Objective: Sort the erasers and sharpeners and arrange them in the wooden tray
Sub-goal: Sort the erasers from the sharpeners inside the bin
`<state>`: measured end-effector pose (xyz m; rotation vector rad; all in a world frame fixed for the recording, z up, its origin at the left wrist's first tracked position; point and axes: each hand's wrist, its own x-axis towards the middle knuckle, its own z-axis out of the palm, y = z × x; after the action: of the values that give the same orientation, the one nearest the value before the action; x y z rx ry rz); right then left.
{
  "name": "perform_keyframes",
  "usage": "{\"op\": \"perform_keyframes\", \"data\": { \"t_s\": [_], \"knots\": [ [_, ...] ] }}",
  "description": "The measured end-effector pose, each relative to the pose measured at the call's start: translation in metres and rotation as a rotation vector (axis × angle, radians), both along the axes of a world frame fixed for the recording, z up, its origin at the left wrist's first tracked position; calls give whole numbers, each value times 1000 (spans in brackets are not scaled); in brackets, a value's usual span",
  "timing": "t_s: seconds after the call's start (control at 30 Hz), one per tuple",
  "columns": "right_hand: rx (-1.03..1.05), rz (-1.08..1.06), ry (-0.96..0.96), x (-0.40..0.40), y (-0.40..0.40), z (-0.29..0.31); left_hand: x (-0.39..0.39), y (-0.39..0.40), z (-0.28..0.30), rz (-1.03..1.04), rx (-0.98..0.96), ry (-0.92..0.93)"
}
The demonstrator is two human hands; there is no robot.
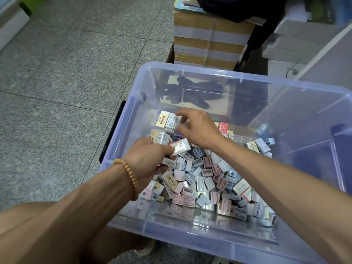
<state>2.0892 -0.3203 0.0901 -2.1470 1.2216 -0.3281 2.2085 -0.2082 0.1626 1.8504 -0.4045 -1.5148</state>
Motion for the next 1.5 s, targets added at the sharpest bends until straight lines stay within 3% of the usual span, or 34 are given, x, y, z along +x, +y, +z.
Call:
{"op": "perform_keyframes", "data": {
  "t_s": [0.1,0.17,0.23,0.3,0.4,0.47,0.57,0.7,0.83,0.9,0.97,1.1,1.2,1.3,1.5],
  "knots": [
    [492,-191,-263,-20,6,21,-3,-4,0,-3,-9,-13],
    [836,-135,-341,-35,15,33,-3,-8,-1,-12,-12,-31],
    [982,-27,-353,-46,25,37,-5,-10,-1,-29,-11,-34],
    [1071,-57,-417,-49,27,38,-6,-11,-1,-44,1,-25],
    [1004,-264,-462,-49,10,35,-5,-11,3,-22,40,-7],
    [835,-332,-319,-42,-6,29,-3,-12,4,8,44,2],
    [701,-285,-112,-19,-18,17,-3,-11,2,7,27,-7],
    [612,-359,-133,5,-19,-2,-3,-11,4,-7,-14,-25],
    [229,-382,145,8,-15,-12,-1,-14,3,33,-40,-36],
    [171,-363,129,5,-8,-4,-2,-15,1,38,-59,-39],
    [314,-310,-18,-2,2,10,-3,-15,1,30,-74,-35],
    [1007,-177,-258,-20,27,39,-4,-16,2,-8,-132,19],
    [1166,-188,-348,-30,32,38,-12,-17,6,-60,-153,32],
    [1187,-334,-465,-37,26,34,-21,-21,3,-30,-112,3],
    [719,-531,-381,-34,-2,20,-18,-24,-1,-56,18,35]
  ]
}}
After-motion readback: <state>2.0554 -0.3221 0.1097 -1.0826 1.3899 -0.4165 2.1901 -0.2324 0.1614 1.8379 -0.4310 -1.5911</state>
